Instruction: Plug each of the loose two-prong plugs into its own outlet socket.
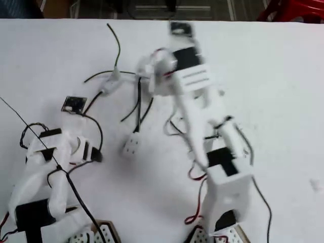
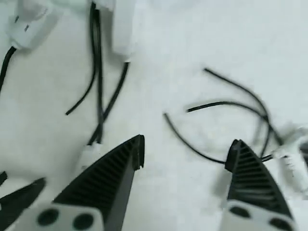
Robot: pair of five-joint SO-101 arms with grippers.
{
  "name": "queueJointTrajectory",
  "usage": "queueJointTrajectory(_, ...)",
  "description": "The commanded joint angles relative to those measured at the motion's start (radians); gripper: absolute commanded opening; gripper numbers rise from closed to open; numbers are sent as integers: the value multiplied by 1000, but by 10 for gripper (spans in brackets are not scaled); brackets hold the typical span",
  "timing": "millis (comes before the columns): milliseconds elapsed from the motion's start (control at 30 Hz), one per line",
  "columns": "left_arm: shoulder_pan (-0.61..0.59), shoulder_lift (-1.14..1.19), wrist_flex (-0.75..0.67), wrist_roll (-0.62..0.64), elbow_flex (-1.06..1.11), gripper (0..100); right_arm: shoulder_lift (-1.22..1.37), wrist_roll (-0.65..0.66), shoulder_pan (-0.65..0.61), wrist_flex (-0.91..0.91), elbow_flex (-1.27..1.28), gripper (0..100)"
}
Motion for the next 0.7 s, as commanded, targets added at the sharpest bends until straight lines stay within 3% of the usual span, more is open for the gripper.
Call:
queueJointTrajectory(0, -39, -10, -55, 12, -48, 271, -68, 356, 185, 4, -12, 272)
queueJointTrajectory(167, -35, -10, -55, 11, -46, 271, -68, 825, 358, 4, 129, 272)
queueJointTrajectory(267, -35, -10, -55, 11, -46, 271, -68, 999, 384, -2, 255, 272)
queueJointTrajectory(667, -31, -10, -57, 12, -43, 271, -67, 1240, 503, -472, 732, 272)
